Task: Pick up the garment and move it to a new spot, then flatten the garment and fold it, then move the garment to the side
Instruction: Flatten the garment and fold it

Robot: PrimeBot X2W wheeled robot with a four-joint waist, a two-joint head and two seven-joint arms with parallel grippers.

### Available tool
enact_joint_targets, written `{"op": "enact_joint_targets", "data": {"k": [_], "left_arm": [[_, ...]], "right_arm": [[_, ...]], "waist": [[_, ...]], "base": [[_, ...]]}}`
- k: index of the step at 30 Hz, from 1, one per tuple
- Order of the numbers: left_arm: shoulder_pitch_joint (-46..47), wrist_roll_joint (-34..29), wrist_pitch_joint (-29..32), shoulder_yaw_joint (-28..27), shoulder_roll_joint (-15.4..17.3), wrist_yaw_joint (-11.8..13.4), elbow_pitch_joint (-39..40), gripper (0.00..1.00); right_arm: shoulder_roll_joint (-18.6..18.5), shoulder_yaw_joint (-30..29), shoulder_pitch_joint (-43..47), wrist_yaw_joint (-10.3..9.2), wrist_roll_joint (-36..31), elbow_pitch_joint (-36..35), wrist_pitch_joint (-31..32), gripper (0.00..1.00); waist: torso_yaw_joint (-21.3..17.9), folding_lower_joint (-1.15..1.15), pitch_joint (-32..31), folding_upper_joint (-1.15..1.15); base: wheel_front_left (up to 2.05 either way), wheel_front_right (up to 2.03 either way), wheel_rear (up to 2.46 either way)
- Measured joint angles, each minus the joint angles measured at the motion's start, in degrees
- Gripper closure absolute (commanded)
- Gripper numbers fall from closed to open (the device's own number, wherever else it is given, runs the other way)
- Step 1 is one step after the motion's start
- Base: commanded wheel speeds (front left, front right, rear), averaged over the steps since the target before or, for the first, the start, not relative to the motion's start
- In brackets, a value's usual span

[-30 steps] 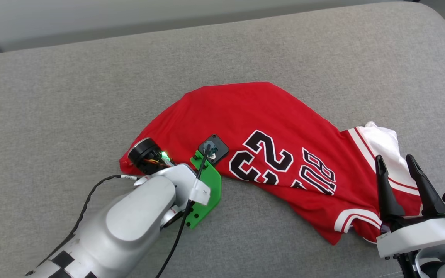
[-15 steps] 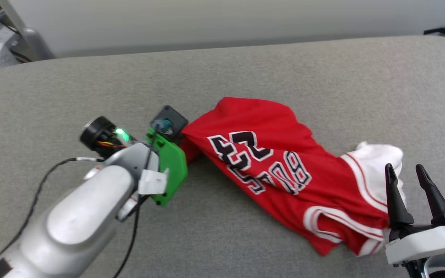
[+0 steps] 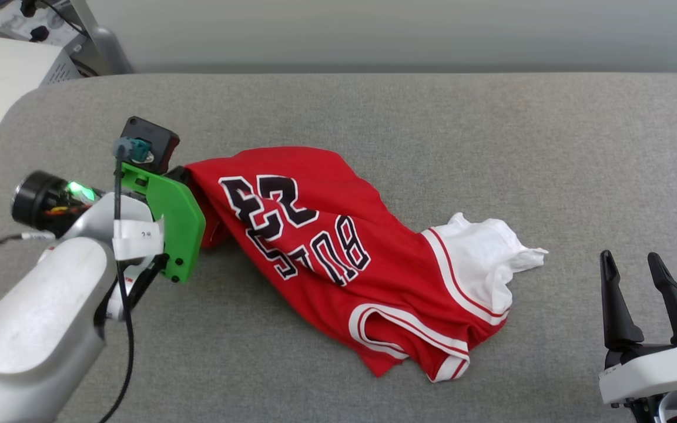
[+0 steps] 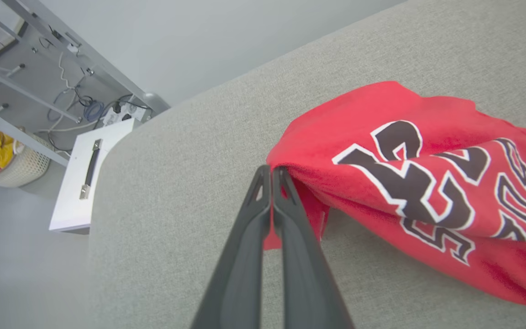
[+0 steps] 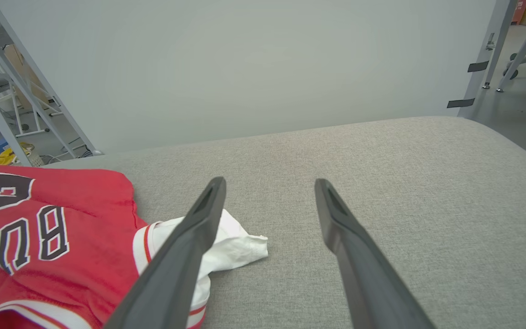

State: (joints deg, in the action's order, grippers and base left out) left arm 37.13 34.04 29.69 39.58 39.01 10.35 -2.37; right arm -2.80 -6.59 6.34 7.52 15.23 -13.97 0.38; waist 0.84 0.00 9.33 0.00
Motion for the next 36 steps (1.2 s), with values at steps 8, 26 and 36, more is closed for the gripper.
{"op": "enact_joint_targets", "data": {"k": [8,26,36], "left_arm": [[-1.65,7.22,-7.76,-2.59,-9.70,-0.93,-13.99,1.00],[-6.38,10.50,-30.25,-7.73,-17.19,-3.18,-28.31,0.00],[-15.67,10.40,-40.74,-10.32,-16.63,0.67,-23.16,0.00]], "right_arm": [[0.00,-0.01,-1.46,0.00,-0.31,-0.33,0.38,0.00],[0.00,0.93,-3.02,0.00,-2.56,-0.98,1.65,0.00],[0.00,1.20,-1.42,0.00,-3.00,-1.81,2.93,0.00]], "waist": [[-1.01,0.00,3.93,0.00],[-2.05,0.00,3.28,0.00],[-1.71,0.00,-1.95,0.00]], "base": [[0.00,0.00,0.00],[0.00,0.00,0.00],[0.00,0.00,0.00]]}}
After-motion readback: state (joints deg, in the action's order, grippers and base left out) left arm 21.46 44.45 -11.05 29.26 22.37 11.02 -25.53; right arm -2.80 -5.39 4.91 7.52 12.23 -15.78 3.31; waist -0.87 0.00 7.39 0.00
